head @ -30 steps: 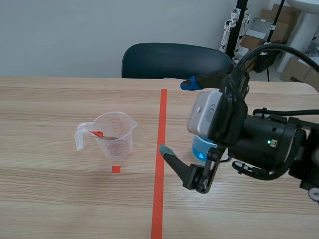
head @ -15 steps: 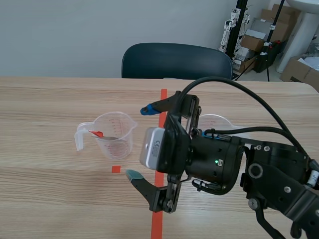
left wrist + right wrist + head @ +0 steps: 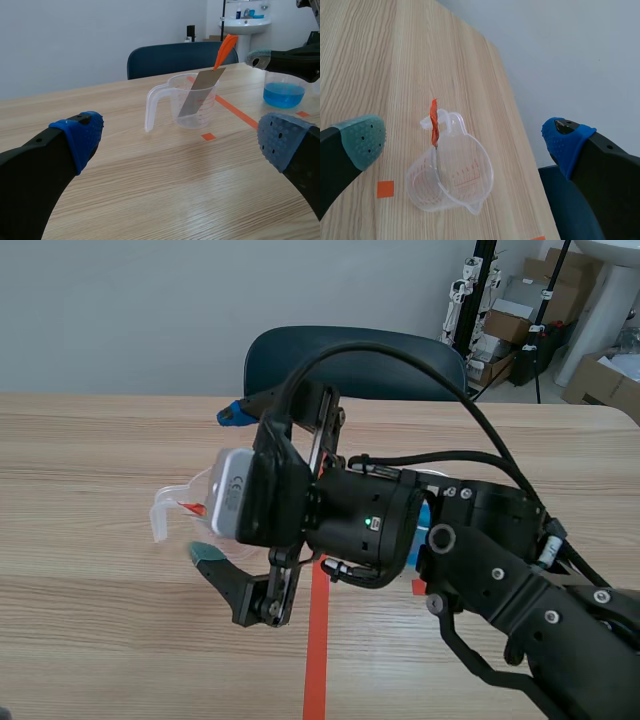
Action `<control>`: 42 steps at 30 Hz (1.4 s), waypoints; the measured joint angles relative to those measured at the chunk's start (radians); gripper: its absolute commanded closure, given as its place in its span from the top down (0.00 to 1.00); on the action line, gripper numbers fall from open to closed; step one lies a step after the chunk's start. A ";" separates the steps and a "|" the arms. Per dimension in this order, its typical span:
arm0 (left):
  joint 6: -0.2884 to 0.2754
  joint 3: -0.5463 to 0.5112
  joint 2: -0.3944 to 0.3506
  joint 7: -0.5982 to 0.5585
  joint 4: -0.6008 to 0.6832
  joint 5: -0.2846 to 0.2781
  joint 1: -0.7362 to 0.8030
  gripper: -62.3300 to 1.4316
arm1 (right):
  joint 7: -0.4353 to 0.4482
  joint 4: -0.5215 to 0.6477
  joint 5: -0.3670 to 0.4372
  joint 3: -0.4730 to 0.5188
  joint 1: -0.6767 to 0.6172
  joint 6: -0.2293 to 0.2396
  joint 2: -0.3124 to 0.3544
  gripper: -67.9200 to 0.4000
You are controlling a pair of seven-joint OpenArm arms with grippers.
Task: Do the redox reaction experiment. lift the metal plate out of the left beaker
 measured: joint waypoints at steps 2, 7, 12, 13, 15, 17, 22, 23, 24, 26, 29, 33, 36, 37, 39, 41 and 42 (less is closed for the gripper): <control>-0.026 0.000 0.000 0.000 0.000 0.000 0.000 1.00 | 0.000 -0.027 -0.022 -0.014 0.016 0.002 -0.017 1.00; -0.035 0.000 0.000 0.000 0.002 0.000 0.000 1.00 | -0.002 -0.110 -0.052 -0.041 0.042 0.003 -0.039 1.00; -0.035 0.000 0.000 0.000 0.002 0.000 0.000 1.00 | 0.002 -0.134 -0.069 -0.056 0.046 -0.005 -0.039 1.00; -0.035 0.000 0.000 0.000 0.002 0.000 0.000 1.00 | 0.002 -0.134 -0.069 -0.056 0.046 -0.012 -0.039 1.00; -0.035 0.000 0.000 0.000 0.002 0.000 0.000 1.00 | 0.005 -0.134 -0.074 -0.056 0.046 -0.027 -0.039 1.00; -0.035 0.000 0.000 0.000 0.002 0.000 0.000 1.00 | 0.009 -0.134 -0.080 -0.056 0.046 -0.032 -0.039 1.00; -0.035 0.000 0.000 0.000 0.002 0.000 0.000 1.00 | 0.039 -0.133 -0.115 -0.056 0.046 -0.056 -0.039 1.00; -0.035 0.000 0.000 0.000 0.002 0.000 0.000 1.00 | 0.043 -0.133 -0.123 -0.056 0.046 -0.053 -0.039 1.00; -0.035 0.000 0.000 0.000 0.002 0.000 0.000 1.00 | 0.047 -0.133 -0.126 -0.056 0.046 -0.053 -0.039 1.00; -0.035 0.000 0.000 0.000 0.002 0.000 0.000 1.00 | 0.048 -0.133 -0.125 -0.056 0.046 -0.053 -0.039 1.00; -0.035 0.000 0.000 0.000 0.002 0.000 0.000 1.00 | 0.048 -0.133 -0.125 -0.056 0.046 -0.053 -0.039 1.00; -0.035 0.000 0.000 0.000 0.002 0.000 0.000 1.00 | 0.053 -0.133 -0.125 -0.056 0.046 -0.057 -0.039 1.00; -0.035 0.000 0.000 0.000 0.002 0.000 0.000 1.00 | 0.056 -0.133 -0.125 -0.056 0.046 -0.097 -0.039 1.00; -0.035 0.000 0.000 0.000 0.002 0.000 0.000 1.00 | 0.056 -0.133 -0.125 -0.056 0.046 -0.103 -0.039 1.00; -0.035 0.000 0.000 0.000 0.002 0.000 0.000 1.00 | 0.056 -0.133 -0.125 -0.056 0.046 -0.102 -0.040 0.89; -0.035 0.000 0.000 0.000 0.002 0.000 0.000 1.00 | 0.054 -0.133 -0.125 -0.056 0.046 -0.102 -0.041 0.72; -0.035 0.000 0.000 0.000 0.002 0.000 0.000 1.00 | 0.051 -0.133 -0.125 -0.056 0.046 -0.102 -0.043 0.63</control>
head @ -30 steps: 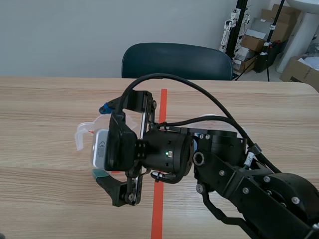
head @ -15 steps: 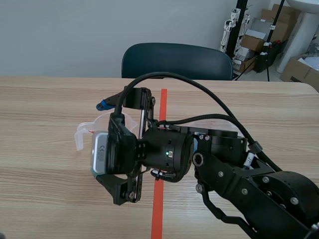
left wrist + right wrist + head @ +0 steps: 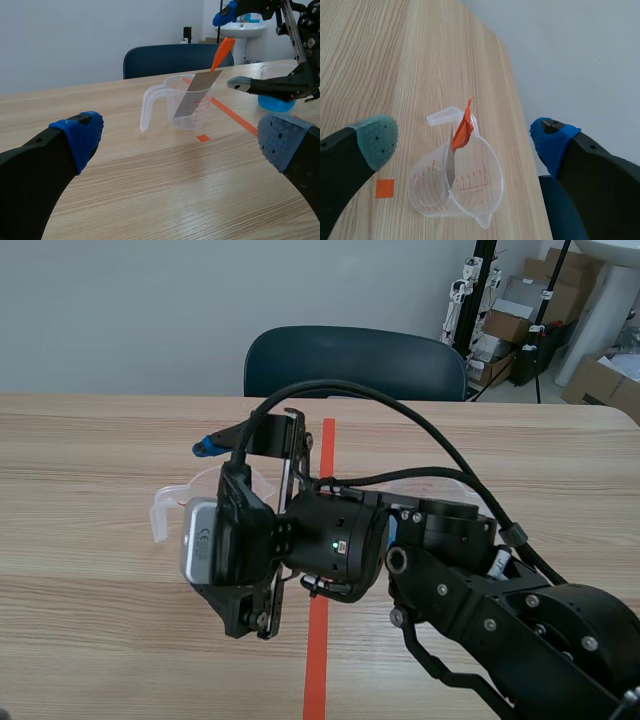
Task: Do the redox reaction experiment. lift the metal plate out of the left beaker
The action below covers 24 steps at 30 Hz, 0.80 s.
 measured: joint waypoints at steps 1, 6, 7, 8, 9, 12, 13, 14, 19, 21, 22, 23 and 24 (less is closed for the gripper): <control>0.000 0.000 0.000 0.000 0.000 0.000 0.000 1.00 | 0.001 0.000 0.000 0.000 0.000 0.001 -0.002 0.55; 0.000 0.000 0.000 0.000 0.000 0.000 0.000 1.00 | 0.001 0.000 0.000 0.000 0.000 0.000 -0.008 0.42; 0.000 0.000 0.000 0.000 0.000 0.000 0.000 1.00 | 0.001 0.000 0.000 0.000 0.000 0.000 -0.008 0.40; 0.000 0.000 0.000 0.000 0.000 0.000 0.000 1.00 | 0.001 0.000 0.000 0.000 0.000 0.000 -0.008 0.38; 0.000 0.000 0.000 0.000 0.000 0.000 0.000 1.00 | -0.001 0.000 0.000 0.000 0.000 0.000 -0.010 0.36; 0.000 0.000 0.000 0.000 0.000 0.000 0.000 1.00 | -0.031 0.000 0.000 0.000 0.000 0.001 -0.019 0.29; 0.000 0.000 0.000 0.000 0.000 0.000 0.000 1.00 | -0.039 0.000 0.000 0.000 0.000 0.000 -0.025 0.26; 0.000 0.000 0.000 0.000 0.000 0.000 0.000 1.00 | -0.049 0.000 0.000 0.000 0.000 0.000 -0.030 0.23; 0.000 0.000 0.000 0.000 0.000 0.000 0.000 1.00 | -0.052 0.000 0.000 0.000 0.000 0.000 -0.038 0.13; 0.000 0.000 0.000 0.000 0.000 0.000 0.000 1.00 | -0.051 0.000 0.000 0.000 0.000 0.000 -0.038 0.09; 0.000 0.000 0.000 0.000 0.000 0.000 0.000 1.00 | -0.051 0.000 0.000 0.000 0.000 0.000 -0.038 0.06; 0.000 0.000 0.000 0.000 0.000 0.000 0.000 1.00 | -0.051 0.000 0.000 0.000 0.000 0.000 -0.038 0.03; 0.000 0.000 0.000 0.000 0.000 0.000 0.000 1.00 | -0.051 0.000 0.000 0.000 0.000 0.000 -0.038 0.01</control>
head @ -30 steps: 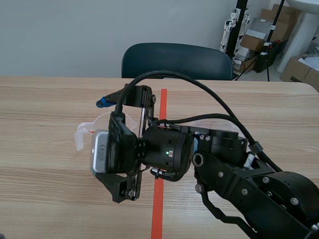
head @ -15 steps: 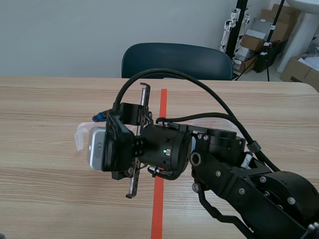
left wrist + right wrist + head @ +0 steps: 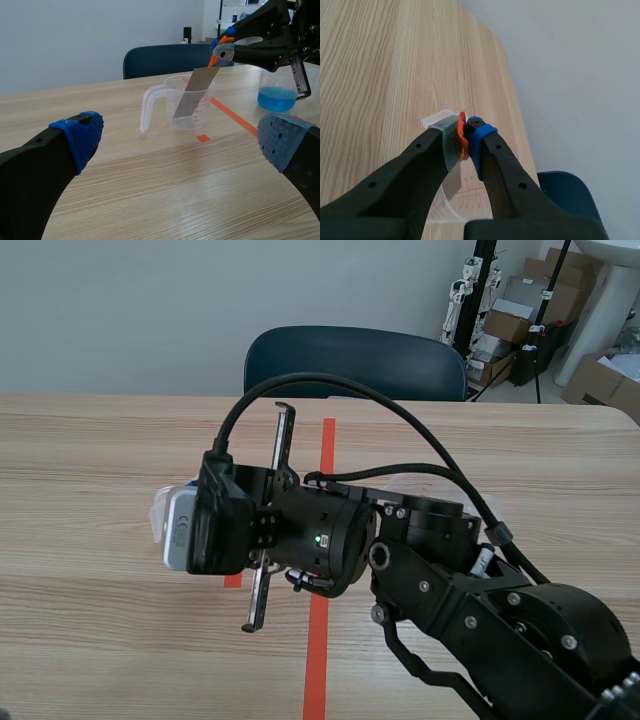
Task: Do the redox reaction experiment. lift the metal plate out of the left beaker
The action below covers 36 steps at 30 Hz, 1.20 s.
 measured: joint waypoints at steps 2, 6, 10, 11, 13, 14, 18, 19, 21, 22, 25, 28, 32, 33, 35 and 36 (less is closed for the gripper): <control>0.000 0.000 0.000 0.000 0.000 0.000 0.000 1.00 | 0.000 0.000 0.000 0.000 0.000 0.000 0.000 0.01; 0.000 0.000 0.000 0.000 0.000 0.000 0.000 1.00 | 0.000 0.000 0.000 0.000 0.000 0.000 0.000 0.01; 0.000 0.000 0.000 0.000 0.000 0.000 0.000 1.00 | 0.000 0.000 0.000 0.000 0.000 0.000 0.000 0.01; 0.000 0.000 0.000 0.000 0.000 0.000 0.000 1.00 | 0.000 0.000 0.000 0.000 0.000 0.000 0.000 0.01; 0.000 0.000 0.000 0.000 0.000 0.000 0.000 1.00 | -0.006 0.000 0.018 0.000 0.000 0.000 0.000 0.01; 0.000 0.000 0.000 0.000 0.000 0.000 0.000 1.00 | -0.018 0.000 0.049 0.000 0.000 0.000 0.000 0.01; 0.000 0.000 0.000 0.000 0.000 0.000 0.000 1.00 | -0.054 0.000 0.140 0.000 0.000 0.000 0.000 0.01; 0.000 0.000 0.000 0.000 0.000 0.000 0.000 1.00 | -0.060 0.000 0.156 0.000 0.000 0.000 0.000 0.01; 0.000 0.000 0.000 0.000 0.000 0.000 0.000 1.00 | -0.072 0.000 0.199 0.007 0.000 0.010 0.000 0.01; 0.000 0.000 0.000 0.000 0.000 0.000 0.000 1.00 | -0.080 0.000 0.222 0.010 0.000 0.010 0.000 0.01; 0.000 0.000 0.000 0.000 0.000 0.000 0.000 1.00 | -0.088 0.000 0.277 0.023 0.000 0.010 0.000 0.01; 0.000 0.000 0.000 0.000 0.000 0.000 0.000 1.00 | -0.101 0.000 0.321 0.026 0.000 0.010 0.000 0.01; 0.000 0.000 0.000 0.000 0.000 0.000 0.000 1.00 | -0.142 0.000 0.401 0.026 0.000 0.010 0.000 0.01; 0.000 0.000 0.000 0.000 0.000 0.000 0.000 1.00 | -0.148 0.000 0.426 0.026 0.000 0.010 0.000 0.01; 0.000 0.000 0.000 0.000 0.000 0.000 0.000 1.00 | -0.167 0.000 0.482 0.026 0.000 0.010 0.000 0.01; 0.000 0.000 0.000 0.000 0.000 0.000 0.000 1.00 | -0.183 0.000 0.511 0.026 0.000 0.010 0.000 0.01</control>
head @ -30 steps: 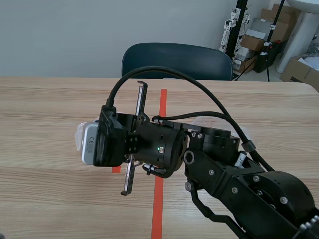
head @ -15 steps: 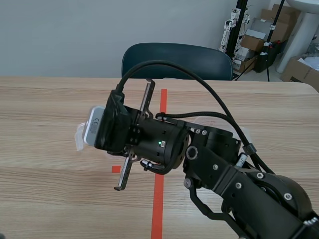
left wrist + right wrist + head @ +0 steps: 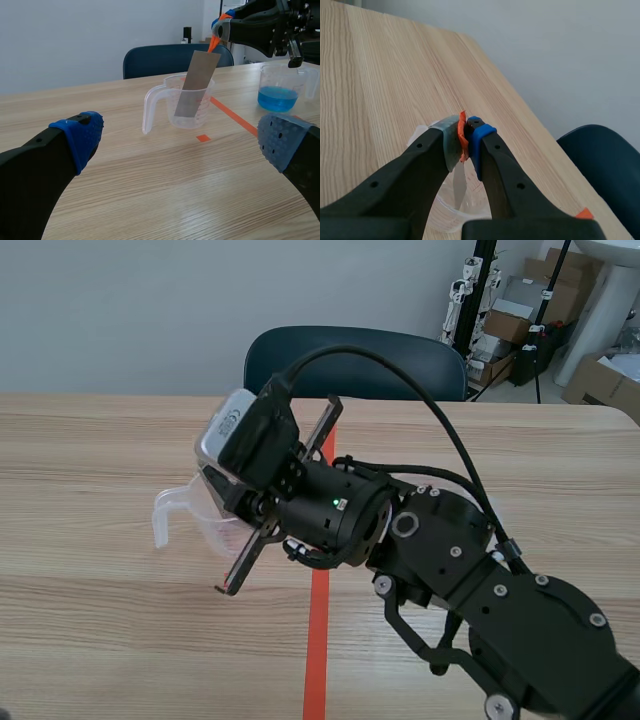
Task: Do the redox reaction experiment. lift the metal plate out of the left beaker
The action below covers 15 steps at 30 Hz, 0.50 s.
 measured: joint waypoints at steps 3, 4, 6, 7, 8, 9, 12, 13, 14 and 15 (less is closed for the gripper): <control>0.000 0.000 0.000 0.000 0.000 0.000 0.000 1.00 | -0.036 0.000 0.069 0.000 0.000 0.009 0.000 0.01; 0.000 0.000 0.000 0.000 0.000 0.000 0.000 1.00 | -0.048 0.001 0.087 0.000 0.000 0.020 0.000 0.01; 0.000 0.000 0.000 0.000 0.000 0.000 0.000 1.00 | -0.068 0.003 0.114 0.000 0.000 0.026 0.000 0.01; 0.000 0.000 0.000 0.000 0.000 0.000 0.000 1.00 | -0.085 0.008 0.137 0.000 0.000 0.026 0.000 0.01; 0.000 0.000 0.000 0.000 0.000 0.000 0.000 1.00 | -0.097 0.014 0.143 0.000 0.000 0.026 0.000 0.01; 0.000 0.000 0.000 0.000 0.000 0.000 0.000 1.00 | -0.111 0.022 0.158 0.000 0.000 0.026 0.000 0.01; 0.000 0.000 0.000 0.000 0.000 0.000 0.000 1.00 | -0.146 0.058 0.179 0.000 0.000 0.024 0.000 0.01; 0.000 0.000 0.000 0.000 0.000 0.000 0.000 1.00 | -0.159 0.072 0.185 0.000 0.000 0.024 0.000 0.01; 0.000 0.000 0.000 0.000 0.000 0.000 0.000 1.00 | -0.180 0.087 0.204 0.000 0.000 0.024 0.000 0.01; 0.000 0.000 0.000 0.000 0.000 0.000 0.000 1.00 | -0.195 0.099 0.220 0.000 0.000 0.024 0.000 0.01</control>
